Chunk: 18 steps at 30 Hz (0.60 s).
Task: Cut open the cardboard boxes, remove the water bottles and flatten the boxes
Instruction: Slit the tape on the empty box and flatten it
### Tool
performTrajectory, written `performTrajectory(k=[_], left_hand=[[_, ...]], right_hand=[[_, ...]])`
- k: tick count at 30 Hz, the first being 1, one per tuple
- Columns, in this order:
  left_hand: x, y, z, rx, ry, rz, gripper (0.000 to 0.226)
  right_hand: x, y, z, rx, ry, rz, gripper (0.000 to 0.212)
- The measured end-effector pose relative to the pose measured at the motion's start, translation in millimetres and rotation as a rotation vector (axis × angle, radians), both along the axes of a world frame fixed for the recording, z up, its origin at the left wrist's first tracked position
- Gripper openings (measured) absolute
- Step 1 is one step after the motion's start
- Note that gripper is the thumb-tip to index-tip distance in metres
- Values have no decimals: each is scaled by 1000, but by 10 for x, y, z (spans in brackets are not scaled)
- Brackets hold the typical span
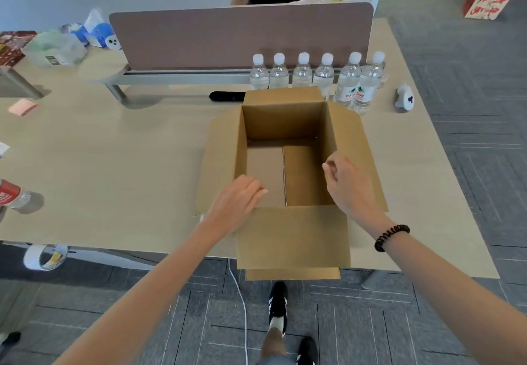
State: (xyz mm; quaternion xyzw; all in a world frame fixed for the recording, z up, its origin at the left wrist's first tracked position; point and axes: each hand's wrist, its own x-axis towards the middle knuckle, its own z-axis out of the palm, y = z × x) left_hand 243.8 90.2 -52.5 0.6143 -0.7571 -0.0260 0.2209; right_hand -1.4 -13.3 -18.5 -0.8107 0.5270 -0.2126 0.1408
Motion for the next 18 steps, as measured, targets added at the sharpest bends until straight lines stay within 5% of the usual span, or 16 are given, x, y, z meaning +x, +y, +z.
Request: performTrajectory(k=[7, 15, 18], left_hand=[[213, -318, 156, 16, -47, 328, 39], [282, -627, 101, 396, 293, 715, 79], [297, -700, 60, 503, 277, 725, 69]], right_hand=[[13, -364, 21, 92, -17, -264, 24], [-14, -712, -128, 253, 226, -301, 63], [35, -785, -145, 276, 294, -279, 62]])
